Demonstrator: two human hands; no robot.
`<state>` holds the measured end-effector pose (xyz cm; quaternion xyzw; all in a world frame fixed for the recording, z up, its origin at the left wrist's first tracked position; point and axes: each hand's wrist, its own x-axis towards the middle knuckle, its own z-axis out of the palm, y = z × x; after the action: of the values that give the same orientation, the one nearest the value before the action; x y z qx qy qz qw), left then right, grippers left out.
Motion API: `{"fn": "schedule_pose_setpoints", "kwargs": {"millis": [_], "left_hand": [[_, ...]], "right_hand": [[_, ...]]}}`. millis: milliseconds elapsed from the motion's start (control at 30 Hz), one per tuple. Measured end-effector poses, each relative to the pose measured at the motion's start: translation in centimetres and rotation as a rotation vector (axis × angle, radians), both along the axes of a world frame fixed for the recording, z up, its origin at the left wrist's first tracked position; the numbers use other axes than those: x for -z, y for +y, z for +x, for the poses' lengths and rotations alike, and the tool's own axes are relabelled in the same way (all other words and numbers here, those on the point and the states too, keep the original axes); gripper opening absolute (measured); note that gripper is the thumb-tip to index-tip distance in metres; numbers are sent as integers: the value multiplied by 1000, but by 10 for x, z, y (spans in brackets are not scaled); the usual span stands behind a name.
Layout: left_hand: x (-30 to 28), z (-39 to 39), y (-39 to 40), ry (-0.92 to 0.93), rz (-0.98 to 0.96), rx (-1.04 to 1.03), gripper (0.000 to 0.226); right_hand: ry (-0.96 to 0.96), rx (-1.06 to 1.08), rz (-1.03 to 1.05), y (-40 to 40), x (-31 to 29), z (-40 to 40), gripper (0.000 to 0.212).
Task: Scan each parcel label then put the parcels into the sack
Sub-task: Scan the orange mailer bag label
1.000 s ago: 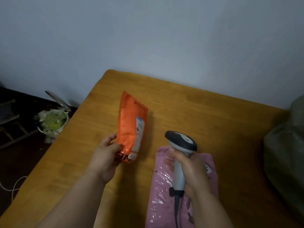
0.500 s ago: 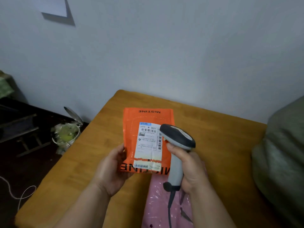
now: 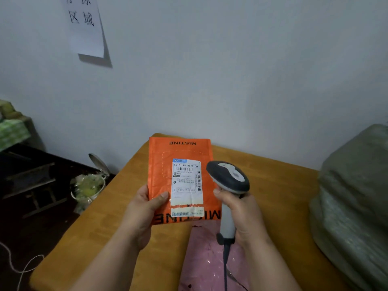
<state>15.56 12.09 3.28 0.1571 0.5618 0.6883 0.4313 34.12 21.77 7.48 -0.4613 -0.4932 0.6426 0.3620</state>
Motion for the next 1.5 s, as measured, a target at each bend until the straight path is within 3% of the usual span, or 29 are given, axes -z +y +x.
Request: {"fn": "schedule_pose_setpoints", "kwargs": {"millis": [300,567,667,933,1233,1333,1500], "left_hand": [[-15,-8,7,86,17,-15,24],[-15,-17,1,102,24,-14,25],[-13,-22,0,89,28,-8,26],[-12,-25,-2,77,36,19,26],[-16,-16,-4,66,53,20,28],[-18,-8,-5,31,77,35,29],[-20,8,-7,-22,123,70,33]], "right_hand": [[51,-126,17,-5,-21,-4,13],[116,-215,-38,-19,-24,-14,27],[94,-234,-25,-21,-25,-16,23],[50,-220,10,-26,-27,-16,28],[-1,-133,9,-28,-32,-8,13],[-50,-58,0,-26,-28,4,20],[-38,-62,-46,-27,-29,28,15]]}}
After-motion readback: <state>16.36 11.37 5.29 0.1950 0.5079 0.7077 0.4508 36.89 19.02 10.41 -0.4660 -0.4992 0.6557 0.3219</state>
